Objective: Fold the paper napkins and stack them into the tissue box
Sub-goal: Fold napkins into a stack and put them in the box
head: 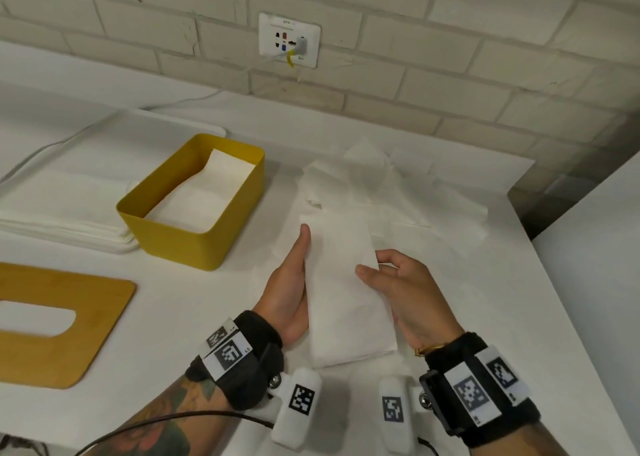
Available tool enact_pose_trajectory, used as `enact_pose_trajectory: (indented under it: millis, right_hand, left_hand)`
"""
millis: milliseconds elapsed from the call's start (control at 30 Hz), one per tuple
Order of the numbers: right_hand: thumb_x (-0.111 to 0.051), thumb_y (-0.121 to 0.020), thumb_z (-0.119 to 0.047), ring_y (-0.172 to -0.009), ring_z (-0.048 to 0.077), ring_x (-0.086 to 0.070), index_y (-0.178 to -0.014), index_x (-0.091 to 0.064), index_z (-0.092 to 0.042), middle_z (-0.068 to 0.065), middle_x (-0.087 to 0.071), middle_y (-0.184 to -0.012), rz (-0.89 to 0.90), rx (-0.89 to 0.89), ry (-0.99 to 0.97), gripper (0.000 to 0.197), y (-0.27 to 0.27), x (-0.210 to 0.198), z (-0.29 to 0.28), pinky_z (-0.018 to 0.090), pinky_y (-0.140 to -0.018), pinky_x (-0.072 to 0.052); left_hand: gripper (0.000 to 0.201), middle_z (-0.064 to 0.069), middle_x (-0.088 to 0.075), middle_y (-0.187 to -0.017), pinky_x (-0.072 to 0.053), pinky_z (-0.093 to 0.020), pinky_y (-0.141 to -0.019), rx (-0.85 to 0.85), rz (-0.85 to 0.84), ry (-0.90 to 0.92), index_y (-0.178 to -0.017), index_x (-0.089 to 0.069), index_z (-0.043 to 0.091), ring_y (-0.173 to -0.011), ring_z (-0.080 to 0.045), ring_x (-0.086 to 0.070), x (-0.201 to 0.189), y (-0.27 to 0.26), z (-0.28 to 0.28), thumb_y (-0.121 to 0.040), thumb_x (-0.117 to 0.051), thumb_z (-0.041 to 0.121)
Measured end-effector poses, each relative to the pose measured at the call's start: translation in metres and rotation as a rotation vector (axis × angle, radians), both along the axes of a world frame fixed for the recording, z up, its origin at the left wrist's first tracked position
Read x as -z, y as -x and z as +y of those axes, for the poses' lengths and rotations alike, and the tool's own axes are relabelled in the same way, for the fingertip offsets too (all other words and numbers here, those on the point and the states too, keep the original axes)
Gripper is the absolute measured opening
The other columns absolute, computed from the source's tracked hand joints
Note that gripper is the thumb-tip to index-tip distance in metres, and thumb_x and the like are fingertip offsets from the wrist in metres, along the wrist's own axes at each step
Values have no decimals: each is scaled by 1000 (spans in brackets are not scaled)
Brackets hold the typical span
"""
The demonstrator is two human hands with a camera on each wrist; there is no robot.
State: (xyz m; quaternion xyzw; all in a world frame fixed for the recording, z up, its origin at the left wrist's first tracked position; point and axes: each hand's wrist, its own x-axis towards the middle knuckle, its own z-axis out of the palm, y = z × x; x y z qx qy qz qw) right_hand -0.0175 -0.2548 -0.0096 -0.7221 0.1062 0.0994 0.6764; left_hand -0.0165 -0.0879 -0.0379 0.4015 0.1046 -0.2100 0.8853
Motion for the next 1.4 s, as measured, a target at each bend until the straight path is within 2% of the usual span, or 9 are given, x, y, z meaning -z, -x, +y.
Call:
enact_pose_trajectory:
  millis: [167,333,500,700,767,867,1000,1200,1400]
  right_hand:
    - [-75,-89,-8,-92,25,-76,-109,-68,-6,7,-79,-95,6,-11,1,20,2,4,3,38,-83,-60]
    - [-83,-80,-4,-90,19,-76,-110,-65,-7,4,-79,-97,107,-188,89,35,19,10,-6,33,-77,-61]
    - [-78,-84,2,-76,29,-75,-105,-61,0,17,-75,-83,240,-432,236,27,18,-10,-41,35,-71,-62]
    - [-78,-86,-18,-80,20,-76,-97,-69,-8,8,-77,-89,6,-53,629,17,-68,-39,-98,36,-79,-63]
    - [-78,-86,-25,-92,21,-72,-99,-69,-11,5,-74,-95,-27,-8,759,21,-99,-35,-109,35,-86,-60]
    - [-73,-90,-34,-119,22,-52,-119,-63,-11,3,-60,-117,-15,-75,1024,38,-134,-24,-111,27,-95,-43]
    - [-66,-92,-35,-131,33,-47,-140,-47,-11,16,-45,-143,92,-133,1191,58,-156,-6,-101,35,-105,-42]
    - [-57,-97,-22,-127,37,-49,-137,-51,-9,18,-47,-139,94,-147,1344,42,-176,11,-99,35,-101,-43]
    - [-46,-102,-15,-118,36,-53,-125,-59,-6,19,-54,-129,20,-102,1310,28,-175,18,-116,32,-92,-43]
  left_hand:
    - [44,-20,-70,-128,-49,-52,-106,-15,16,-63,-137,-60,2,-119,-37,-67,3,0,0,-103,-54,30]
    - [33,-16,-75,-116,-57,-48,-89,-74,14,-84,-125,-65,8,-105,-33,-74,2,-3,5,-103,-54,31]
    - [36,-12,-75,-121,-52,-50,-98,-181,7,-89,-128,-65,13,-110,-30,-72,3,-14,26,-99,-59,32]
    - [33,-9,-76,-118,-52,-48,-93,-192,13,-69,-126,-67,15,-103,-26,-75,-3,-20,24,-99,-58,33]
    - [34,-9,-76,-117,-53,-48,-91,-183,19,-76,-126,-67,15,-101,-26,-75,-6,-23,20,-98,-58,33]
    - [37,-10,-76,-118,-52,-48,-91,-160,37,-78,-127,-66,15,-102,-28,-75,-8,-28,16,-97,-58,34]
    - [42,-12,-75,-121,-51,-50,-94,-150,63,-70,-130,-65,15,-105,-31,-74,-6,-33,18,-94,-58,37]
    - [39,-12,-75,-120,-55,-48,-87,-177,98,-51,-131,-64,19,-102,-32,-75,-1,-40,27,-97,-55,37]
    - [36,-10,-75,-119,-60,-47,-80,-183,96,-66,-129,-65,19,-100,-30,-76,-4,-42,23,-100,-53,35]
